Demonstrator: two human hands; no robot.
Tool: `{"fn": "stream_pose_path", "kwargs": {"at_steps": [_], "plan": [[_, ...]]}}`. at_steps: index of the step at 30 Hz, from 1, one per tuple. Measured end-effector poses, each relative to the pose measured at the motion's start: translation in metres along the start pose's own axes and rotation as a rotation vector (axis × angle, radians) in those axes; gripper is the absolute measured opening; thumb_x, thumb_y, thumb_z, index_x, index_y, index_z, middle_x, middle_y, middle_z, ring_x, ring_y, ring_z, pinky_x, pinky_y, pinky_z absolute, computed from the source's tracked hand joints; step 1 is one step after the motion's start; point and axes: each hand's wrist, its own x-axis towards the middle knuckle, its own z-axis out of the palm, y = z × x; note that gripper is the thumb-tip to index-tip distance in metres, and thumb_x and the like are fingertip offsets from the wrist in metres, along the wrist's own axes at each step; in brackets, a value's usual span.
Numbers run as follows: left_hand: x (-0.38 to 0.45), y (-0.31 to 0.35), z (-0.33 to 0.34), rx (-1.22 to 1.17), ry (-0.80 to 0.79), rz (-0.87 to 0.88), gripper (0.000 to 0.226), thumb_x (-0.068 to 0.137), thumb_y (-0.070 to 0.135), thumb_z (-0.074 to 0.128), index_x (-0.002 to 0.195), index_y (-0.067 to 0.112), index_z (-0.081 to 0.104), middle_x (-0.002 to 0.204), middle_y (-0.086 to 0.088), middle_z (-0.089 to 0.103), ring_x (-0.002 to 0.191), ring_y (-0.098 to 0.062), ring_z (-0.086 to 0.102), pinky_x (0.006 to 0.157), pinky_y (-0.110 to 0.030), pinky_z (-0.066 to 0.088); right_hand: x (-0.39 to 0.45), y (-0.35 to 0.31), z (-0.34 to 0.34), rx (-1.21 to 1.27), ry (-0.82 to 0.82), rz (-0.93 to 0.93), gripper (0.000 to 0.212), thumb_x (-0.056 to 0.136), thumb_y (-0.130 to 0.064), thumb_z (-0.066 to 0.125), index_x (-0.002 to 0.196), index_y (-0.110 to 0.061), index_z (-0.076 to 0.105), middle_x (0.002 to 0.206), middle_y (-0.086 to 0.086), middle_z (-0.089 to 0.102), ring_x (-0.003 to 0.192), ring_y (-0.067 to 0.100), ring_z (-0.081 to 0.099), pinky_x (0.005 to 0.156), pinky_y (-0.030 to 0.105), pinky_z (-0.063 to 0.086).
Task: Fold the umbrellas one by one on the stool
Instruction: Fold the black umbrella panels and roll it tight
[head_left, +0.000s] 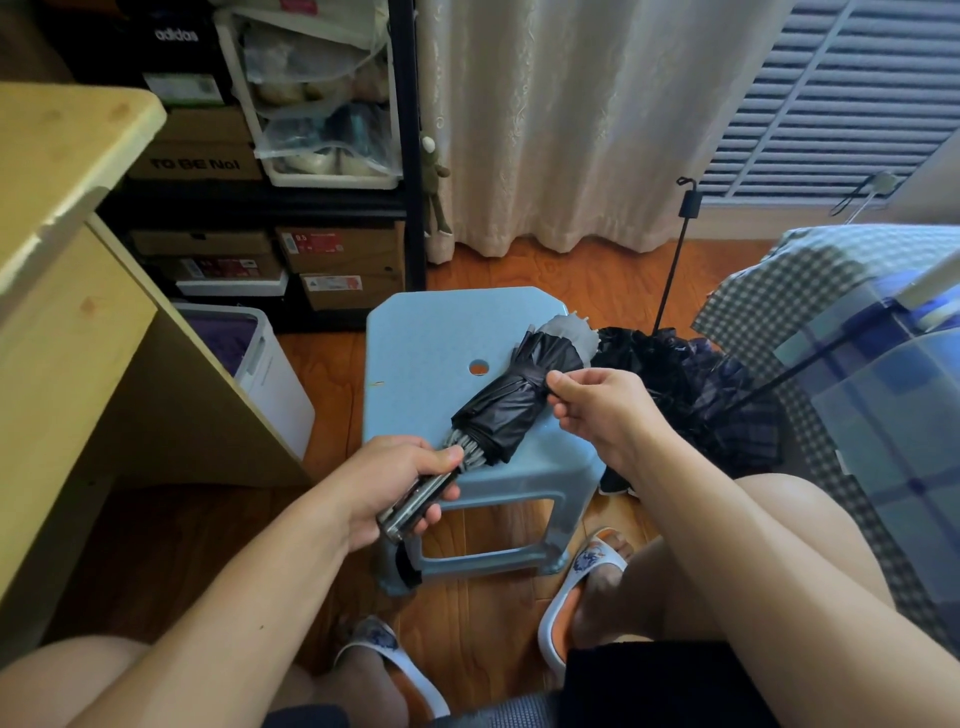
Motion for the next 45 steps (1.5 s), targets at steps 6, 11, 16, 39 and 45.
{"fn": "stream_pose_path", "kwargs": {"at_steps": [6,11,16,39,45], "plan": [[0.000,-0.001,0.000,0.003,-0.002,0.003,0.025,0.094,0.028,0.073,0.096,0.005,0.063,0.083,-0.015,0.072,0.056,-0.020,0.061,0.046,-0.027,0.049,-0.004,0.004,0.000,0.075,-0.055,0.055,0.012,0.097,-0.013,0.072,0.091,-0.003,0.067,0.066,0.005,0.064,0.053,0.008,0.056,0.055,0.019,0.054],[0.000,0.000,-0.001,0.016,-0.014,-0.003,0.026,0.094,0.029,0.073,0.098,0.005,0.064,0.084,-0.014,0.072,0.058,-0.020,0.061,0.048,-0.028,0.050,-0.003,0.005,0.004,-0.016,-0.003,-0.005,0.015,0.096,-0.013,0.072,0.090,0.000,0.069,0.067,0.008,0.065,0.052,0.011,0.058,0.055,0.021,0.055],[0.001,-0.001,-0.002,0.009,-0.014,-0.013,0.026,0.093,0.029,0.074,0.096,0.005,0.063,0.083,-0.015,0.073,0.057,-0.021,0.061,0.047,-0.028,0.049,0.001,0.007,0.003,-0.052,0.019,-0.019,0.017,0.095,-0.015,0.074,0.085,-0.003,0.068,0.067,0.008,0.066,0.052,0.011,0.058,0.054,0.021,0.054],[0.022,0.009,-0.031,1.229,0.619,0.713,0.026,0.088,0.038,0.076,0.106,0.025,0.064,0.111,0.001,0.061,0.110,-0.026,0.050,0.085,-0.040,0.043,0.007,-0.044,-0.041,-1.194,-0.113,-0.540,0.032,0.097,-0.029,0.068,0.129,-0.026,0.065,0.135,0.000,0.051,0.131,0.027,0.041,0.106,0.040,0.037],[0.028,-0.007,-0.006,1.020,0.869,0.872,0.028,0.082,0.022,0.080,0.106,0.020,0.066,0.105,-0.001,0.056,0.102,-0.025,0.051,0.084,-0.039,0.045,0.024,-0.029,-0.035,-0.921,-0.022,-0.530,0.028,0.099,-0.032,0.064,0.126,-0.028,0.069,0.127,-0.003,0.060,0.120,0.022,0.055,0.104,0.043,0.047]]}}
